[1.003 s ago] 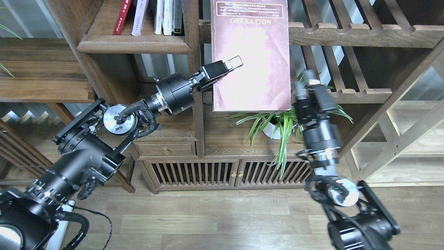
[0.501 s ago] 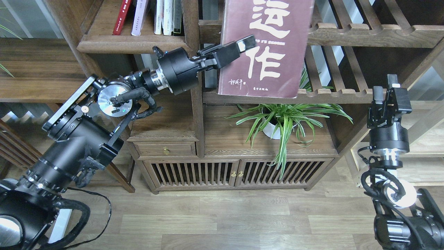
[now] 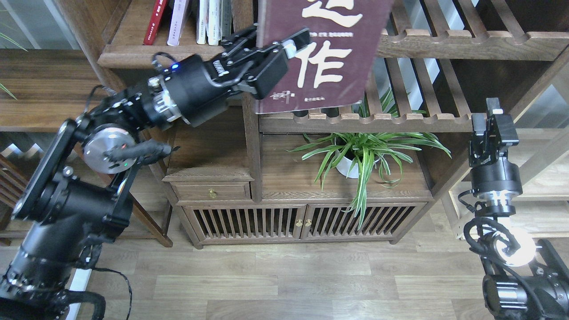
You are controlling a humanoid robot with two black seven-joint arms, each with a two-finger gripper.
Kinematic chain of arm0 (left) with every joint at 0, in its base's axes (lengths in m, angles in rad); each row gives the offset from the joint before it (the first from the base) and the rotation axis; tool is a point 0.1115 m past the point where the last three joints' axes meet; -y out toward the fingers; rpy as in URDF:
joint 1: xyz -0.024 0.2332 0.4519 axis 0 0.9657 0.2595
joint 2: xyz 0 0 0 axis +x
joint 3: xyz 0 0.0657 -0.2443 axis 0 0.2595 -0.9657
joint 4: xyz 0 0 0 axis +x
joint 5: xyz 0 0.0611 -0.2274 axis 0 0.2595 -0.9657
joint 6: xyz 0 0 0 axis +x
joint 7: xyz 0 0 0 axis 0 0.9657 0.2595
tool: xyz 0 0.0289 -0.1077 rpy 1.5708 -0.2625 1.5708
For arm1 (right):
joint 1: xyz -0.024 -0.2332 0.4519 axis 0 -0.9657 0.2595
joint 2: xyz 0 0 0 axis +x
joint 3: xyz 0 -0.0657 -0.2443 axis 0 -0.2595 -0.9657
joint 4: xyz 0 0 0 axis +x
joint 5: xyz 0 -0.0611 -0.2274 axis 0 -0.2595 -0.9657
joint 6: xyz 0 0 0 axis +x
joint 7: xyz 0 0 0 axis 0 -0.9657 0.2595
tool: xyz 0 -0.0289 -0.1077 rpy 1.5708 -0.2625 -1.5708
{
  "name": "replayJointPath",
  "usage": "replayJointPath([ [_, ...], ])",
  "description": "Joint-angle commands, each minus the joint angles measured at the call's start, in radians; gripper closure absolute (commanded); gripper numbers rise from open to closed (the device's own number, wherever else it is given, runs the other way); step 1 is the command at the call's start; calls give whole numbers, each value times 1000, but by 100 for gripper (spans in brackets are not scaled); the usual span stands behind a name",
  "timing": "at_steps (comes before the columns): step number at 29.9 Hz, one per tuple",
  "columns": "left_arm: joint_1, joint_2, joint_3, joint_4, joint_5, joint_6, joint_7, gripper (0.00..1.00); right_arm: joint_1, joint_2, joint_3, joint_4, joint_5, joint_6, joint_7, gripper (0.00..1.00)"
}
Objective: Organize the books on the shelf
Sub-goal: 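Lift the dark red book up onto the upper shelf with the left gripper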
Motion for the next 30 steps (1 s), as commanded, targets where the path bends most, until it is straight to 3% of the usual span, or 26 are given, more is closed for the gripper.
replayJointPath([
  [1, 29, 0, -55, -43, 30, 0, -23, 100, -9, 0, -9, 0, -2, 0, -2, 34],
  [7, 41, 0, -141, -87, 64, 0, -104, 100, -20, 0, -37, 0, -6, 0, -2, 34],
  [13, 76, 0, -184, -103, 64, 0, -238, 100, -20, 0, -74, 0, -8, 0, -2, 33],
  [17, 122, 0, -201, -138, 72, 0, -287, 100, -20, 1, -90, 0, -8, 0, -3, 33],
  [30, 199, 3, -384, -135, 78, 0, -293, 100, -11, 1, -113, -28, -12, 0, -2, 31],
])
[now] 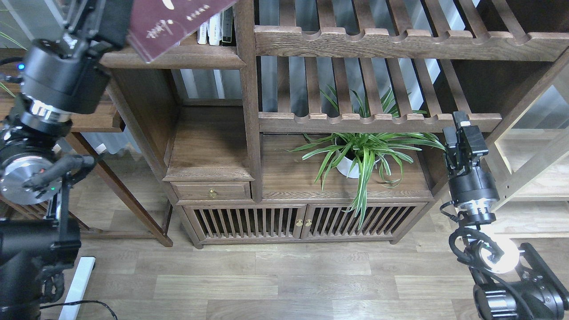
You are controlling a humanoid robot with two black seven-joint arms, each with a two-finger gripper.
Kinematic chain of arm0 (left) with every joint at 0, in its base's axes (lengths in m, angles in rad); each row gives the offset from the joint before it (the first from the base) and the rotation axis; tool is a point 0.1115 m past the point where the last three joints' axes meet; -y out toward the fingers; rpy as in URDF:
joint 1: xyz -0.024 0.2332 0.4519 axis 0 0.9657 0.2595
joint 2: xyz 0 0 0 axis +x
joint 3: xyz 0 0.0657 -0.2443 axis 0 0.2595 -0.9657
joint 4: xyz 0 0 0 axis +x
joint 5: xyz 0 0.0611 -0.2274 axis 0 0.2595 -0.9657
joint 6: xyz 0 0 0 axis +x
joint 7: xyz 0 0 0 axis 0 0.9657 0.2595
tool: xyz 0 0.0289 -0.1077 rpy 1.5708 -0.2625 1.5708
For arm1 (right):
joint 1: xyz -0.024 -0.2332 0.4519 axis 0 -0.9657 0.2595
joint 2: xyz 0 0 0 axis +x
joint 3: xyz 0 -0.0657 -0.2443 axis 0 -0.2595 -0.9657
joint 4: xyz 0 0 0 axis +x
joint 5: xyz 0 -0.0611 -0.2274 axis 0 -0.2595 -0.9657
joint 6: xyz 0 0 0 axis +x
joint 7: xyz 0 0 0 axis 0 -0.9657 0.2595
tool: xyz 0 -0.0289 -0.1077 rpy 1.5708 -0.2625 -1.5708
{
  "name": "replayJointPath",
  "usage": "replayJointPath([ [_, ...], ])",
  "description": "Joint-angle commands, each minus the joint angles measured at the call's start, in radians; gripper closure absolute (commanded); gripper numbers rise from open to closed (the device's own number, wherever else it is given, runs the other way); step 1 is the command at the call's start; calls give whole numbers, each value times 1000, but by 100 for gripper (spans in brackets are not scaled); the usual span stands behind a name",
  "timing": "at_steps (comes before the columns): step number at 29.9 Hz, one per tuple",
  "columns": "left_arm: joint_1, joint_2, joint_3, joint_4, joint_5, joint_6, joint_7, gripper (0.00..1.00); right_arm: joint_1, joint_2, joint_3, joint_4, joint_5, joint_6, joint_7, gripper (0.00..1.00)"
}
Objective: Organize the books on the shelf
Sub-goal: 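Lift the dark red book up onto the upper shelf with the left gripper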
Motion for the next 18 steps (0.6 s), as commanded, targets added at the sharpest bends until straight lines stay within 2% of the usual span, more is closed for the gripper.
replayJointPath([
  [1, 1, 11, -32, 12, 1, 0, 0, 100, -1, 3, -10, -9, 0, 0, 0, 31],
  [10, 1, 64, -126, 69, 3, 0, -1, 100, -1, 6, -36, -15, -1, 0, 0, 30],
  [18, 1, 121, -151, 144, 6, 0, -12, 100, 2, 11, -53, -22, -1, 0, 0, 30],
])
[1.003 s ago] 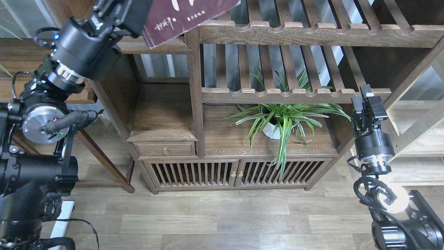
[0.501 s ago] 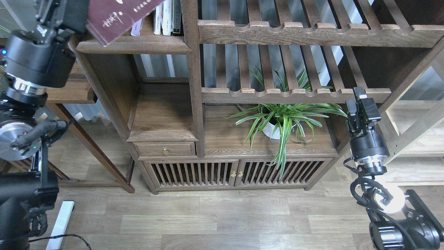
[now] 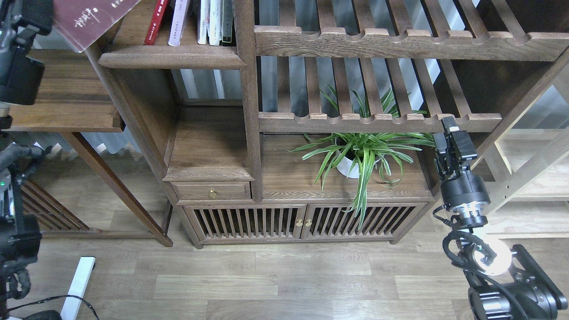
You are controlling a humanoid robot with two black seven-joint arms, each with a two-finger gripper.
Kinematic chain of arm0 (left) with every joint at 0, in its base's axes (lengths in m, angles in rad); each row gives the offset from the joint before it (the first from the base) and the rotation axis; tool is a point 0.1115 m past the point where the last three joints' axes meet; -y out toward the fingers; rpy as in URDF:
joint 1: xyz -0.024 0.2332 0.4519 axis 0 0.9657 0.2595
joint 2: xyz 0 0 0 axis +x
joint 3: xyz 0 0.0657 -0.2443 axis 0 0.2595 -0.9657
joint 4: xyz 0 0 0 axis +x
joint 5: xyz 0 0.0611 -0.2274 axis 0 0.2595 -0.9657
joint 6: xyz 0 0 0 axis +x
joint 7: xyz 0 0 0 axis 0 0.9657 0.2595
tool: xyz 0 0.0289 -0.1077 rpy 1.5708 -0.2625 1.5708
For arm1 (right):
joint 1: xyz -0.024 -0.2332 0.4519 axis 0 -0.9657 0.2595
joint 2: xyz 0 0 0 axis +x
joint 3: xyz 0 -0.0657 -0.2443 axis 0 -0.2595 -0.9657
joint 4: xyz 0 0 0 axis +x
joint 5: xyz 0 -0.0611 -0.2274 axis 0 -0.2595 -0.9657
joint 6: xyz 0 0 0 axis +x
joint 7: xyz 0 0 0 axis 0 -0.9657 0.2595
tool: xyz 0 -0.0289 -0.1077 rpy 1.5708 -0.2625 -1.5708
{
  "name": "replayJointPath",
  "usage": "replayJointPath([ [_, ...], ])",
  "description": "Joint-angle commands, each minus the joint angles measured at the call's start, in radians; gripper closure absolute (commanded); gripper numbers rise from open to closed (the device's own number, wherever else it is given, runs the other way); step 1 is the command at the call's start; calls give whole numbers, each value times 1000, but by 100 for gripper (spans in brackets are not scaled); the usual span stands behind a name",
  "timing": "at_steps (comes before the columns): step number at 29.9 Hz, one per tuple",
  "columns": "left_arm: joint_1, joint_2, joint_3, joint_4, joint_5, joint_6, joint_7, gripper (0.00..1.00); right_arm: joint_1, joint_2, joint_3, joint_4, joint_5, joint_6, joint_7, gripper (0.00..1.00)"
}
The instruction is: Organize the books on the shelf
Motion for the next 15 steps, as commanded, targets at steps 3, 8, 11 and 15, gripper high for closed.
replayJointPath([
  [3, 0, 42, -4, 65, 2, 0, -22, 100, -1, 2, -10, 0, 0, 0, 0, 30],
  [8, -14, 65, 2, 94, 22, 0, -23, 100, -1, 2, -10, 0, 0, 0, 0, 30],
  [11, -28, 82, 20, 103, 37, 0, -23, 100, -5, 4, -10, 0, 1, 0, 0, 30],
  [15, -66, 86, 60, 125, 46, 0, -23, 100, -4, 5, -10, 0, 1, 0, 0, 30],
])
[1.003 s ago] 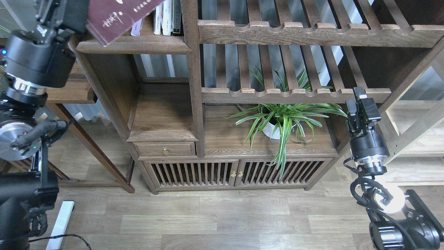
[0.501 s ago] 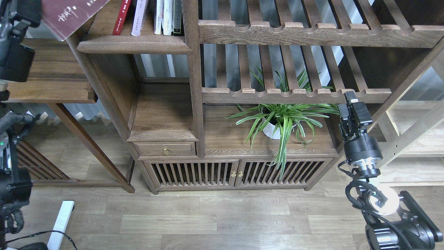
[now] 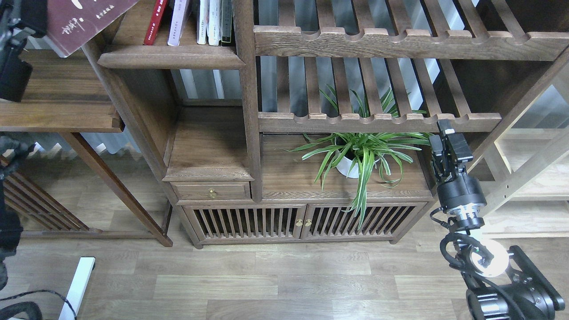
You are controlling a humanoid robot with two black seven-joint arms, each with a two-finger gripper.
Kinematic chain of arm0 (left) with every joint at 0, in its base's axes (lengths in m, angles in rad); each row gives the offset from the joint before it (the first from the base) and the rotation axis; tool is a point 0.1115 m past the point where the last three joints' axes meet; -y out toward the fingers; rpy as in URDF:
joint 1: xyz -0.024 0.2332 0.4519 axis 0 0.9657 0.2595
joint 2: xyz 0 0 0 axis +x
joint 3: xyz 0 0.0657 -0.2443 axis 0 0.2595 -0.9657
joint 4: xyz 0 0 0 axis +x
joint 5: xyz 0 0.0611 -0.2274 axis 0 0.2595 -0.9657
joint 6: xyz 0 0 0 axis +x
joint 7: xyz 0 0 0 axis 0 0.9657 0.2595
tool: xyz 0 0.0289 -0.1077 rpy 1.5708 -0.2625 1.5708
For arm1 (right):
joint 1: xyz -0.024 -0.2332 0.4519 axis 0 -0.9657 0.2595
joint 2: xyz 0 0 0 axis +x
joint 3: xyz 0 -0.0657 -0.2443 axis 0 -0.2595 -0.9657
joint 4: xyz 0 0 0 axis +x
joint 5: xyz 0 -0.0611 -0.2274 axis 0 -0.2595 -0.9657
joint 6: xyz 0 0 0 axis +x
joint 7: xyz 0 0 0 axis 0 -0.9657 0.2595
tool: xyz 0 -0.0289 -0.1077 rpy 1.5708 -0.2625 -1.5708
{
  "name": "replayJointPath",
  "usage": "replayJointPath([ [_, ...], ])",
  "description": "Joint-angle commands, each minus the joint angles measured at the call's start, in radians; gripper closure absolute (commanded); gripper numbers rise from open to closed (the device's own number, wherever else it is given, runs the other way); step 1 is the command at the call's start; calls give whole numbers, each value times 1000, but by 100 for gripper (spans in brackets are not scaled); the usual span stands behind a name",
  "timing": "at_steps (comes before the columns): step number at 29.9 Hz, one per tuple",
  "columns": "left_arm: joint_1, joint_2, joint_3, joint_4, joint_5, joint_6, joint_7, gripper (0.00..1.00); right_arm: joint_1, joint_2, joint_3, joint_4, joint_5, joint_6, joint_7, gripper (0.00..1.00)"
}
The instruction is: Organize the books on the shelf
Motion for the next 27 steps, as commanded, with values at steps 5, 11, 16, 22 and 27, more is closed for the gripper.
replayJointPath([
  [5, -78, 33, 62, 34, 33, 0, 2, 100, 3, -1, 2, 0, 1, 0, 0, 30],
  [11, -115, 95, 99, 68, 50, 27, 2, 100, 3, -4, 1, 0, 1, 0, 0, 30],
  [16, -117, 186, 128, 90, 53, 87, 2, 100, 6, -5, -2, 0, 1, 0, -2, 30],
  [22, -176, 212, 183, 111, 54, 156, 2, 99, 6, -4, -2, 0, 1, 0, -9, 29],
  [27, -244, 218, 249, 137, 64, 243, 0, 99, 4, -7, -2, 0, 1, 0, -9, 29],
])
